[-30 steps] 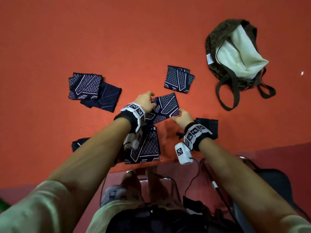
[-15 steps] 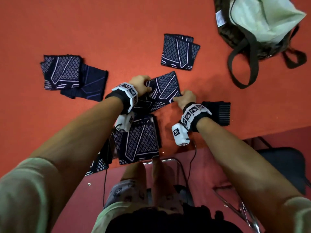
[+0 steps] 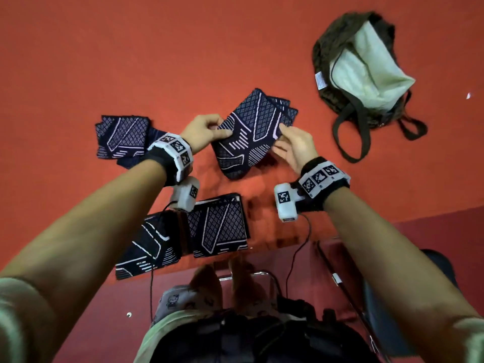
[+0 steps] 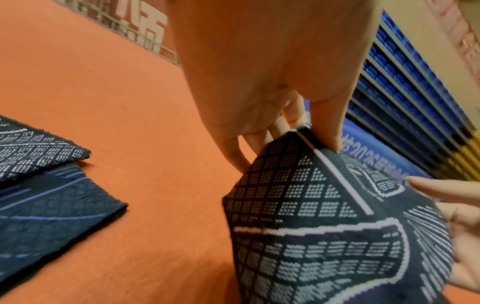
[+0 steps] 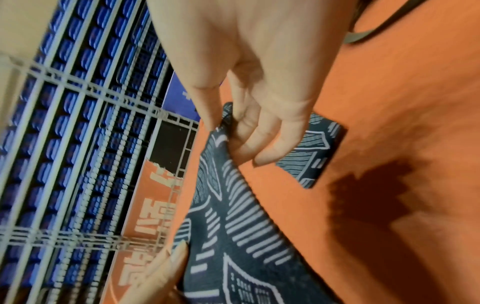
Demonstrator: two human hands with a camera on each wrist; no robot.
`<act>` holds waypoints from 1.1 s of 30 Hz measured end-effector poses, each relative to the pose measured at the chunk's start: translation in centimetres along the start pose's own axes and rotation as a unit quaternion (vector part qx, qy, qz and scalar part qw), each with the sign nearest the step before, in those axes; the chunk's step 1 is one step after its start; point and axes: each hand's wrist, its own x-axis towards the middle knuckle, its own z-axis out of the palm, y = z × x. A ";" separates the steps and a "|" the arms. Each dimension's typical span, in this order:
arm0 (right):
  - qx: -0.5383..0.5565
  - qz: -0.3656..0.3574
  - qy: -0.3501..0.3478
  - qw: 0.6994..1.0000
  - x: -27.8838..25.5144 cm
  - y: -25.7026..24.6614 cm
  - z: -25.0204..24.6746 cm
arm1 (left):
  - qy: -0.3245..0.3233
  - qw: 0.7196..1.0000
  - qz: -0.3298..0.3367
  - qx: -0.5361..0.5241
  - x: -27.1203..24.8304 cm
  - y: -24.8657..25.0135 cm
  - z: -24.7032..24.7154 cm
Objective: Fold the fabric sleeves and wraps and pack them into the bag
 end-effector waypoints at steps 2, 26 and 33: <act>0.037 -0.003 -0.049 0.998 -1.5 -2.1 0.9 | 0.006 0.997 0.018 -0.070 -1.5 1.9 -0.6; -0.330 -0.193 -0.080 0.920 -10.5 -9.3 6.2 | 0.207 0.959 0.157 -0.113 -11.4 7.3 -3.4; -0.320 -0.182 -0.111 0.923 -10.8 -11.0 6.8 | 0.186 0.956 0.138 -0.179 -12.5 8.3 -4.0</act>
